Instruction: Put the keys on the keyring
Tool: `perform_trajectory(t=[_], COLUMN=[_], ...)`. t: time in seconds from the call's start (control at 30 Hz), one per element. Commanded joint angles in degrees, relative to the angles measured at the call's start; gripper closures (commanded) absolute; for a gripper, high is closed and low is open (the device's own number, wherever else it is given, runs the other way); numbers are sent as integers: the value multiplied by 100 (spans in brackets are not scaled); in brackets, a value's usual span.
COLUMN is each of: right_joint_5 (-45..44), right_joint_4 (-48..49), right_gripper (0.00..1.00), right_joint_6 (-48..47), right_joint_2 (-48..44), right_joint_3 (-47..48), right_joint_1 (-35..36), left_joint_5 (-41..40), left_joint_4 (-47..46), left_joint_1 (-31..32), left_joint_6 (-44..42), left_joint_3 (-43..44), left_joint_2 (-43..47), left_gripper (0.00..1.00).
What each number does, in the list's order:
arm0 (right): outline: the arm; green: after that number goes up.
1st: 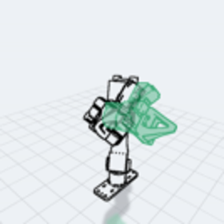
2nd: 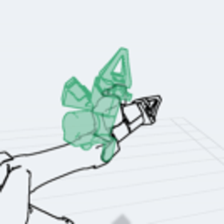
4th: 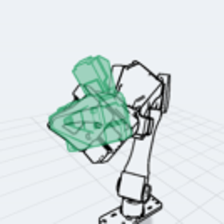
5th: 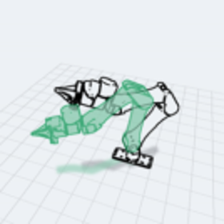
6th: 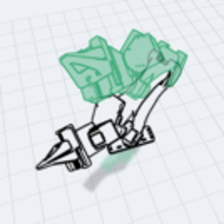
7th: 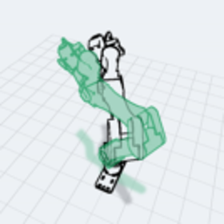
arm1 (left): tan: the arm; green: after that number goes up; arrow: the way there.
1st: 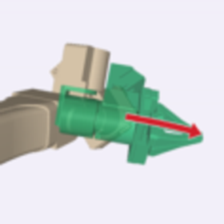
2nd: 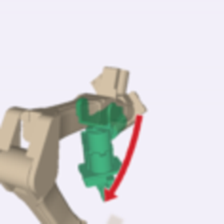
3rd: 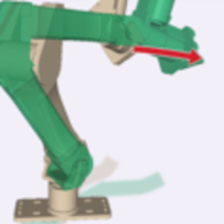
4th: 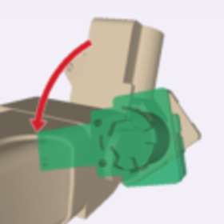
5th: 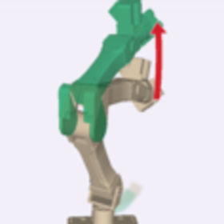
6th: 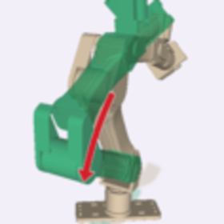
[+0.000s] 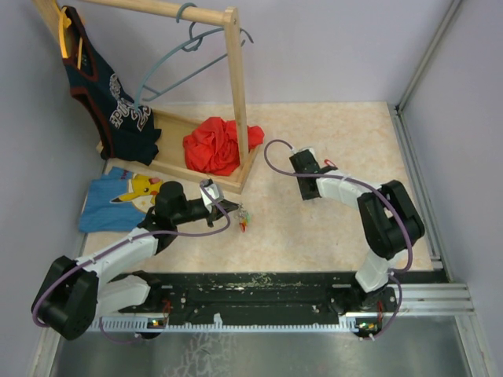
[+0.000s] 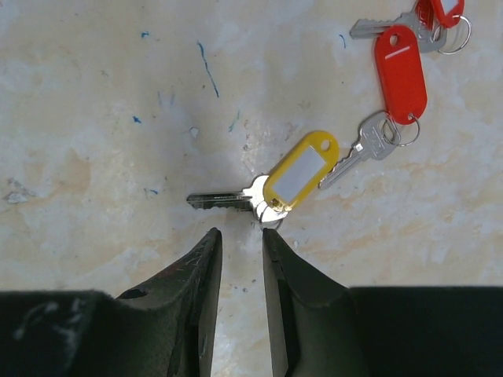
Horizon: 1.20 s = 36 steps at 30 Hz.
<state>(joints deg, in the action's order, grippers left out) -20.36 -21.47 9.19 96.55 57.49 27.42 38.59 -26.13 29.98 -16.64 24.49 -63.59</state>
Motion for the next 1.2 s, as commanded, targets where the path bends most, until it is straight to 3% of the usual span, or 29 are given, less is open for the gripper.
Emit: perform_trajectory(t=[0.0, 0.6, 0.9, 1.0, 1.17], right_joint_5=[-625, -917, -853, -778, -382], right_joint_4=[-79, 91, 184, 219, 192], right_gripper=[72, 76, 89, 100, 100], right_joint_6=[-195, -554, -792, -835, -802], right_joint_2=[256, 735, 764, 682, 353], right_joint_3=[291, 399, 446, 451, 467], right_joint_1=[80, 123, 123, 121, 123], left_joint_5=[74, 138, 153, 169, 175], left_joint_4=[-103, -94, -77, -76, -76], left_joint_1=[-17, -13, -11, -13, -15], left_joint_6=[-67, -72, -71, -75, -76], left_joint_3=[40, 62, 61, 58, 61], left_joint_2=[17, -13, -4, -4, -3], left_gripper=[100, 100, 100, 100, 100])
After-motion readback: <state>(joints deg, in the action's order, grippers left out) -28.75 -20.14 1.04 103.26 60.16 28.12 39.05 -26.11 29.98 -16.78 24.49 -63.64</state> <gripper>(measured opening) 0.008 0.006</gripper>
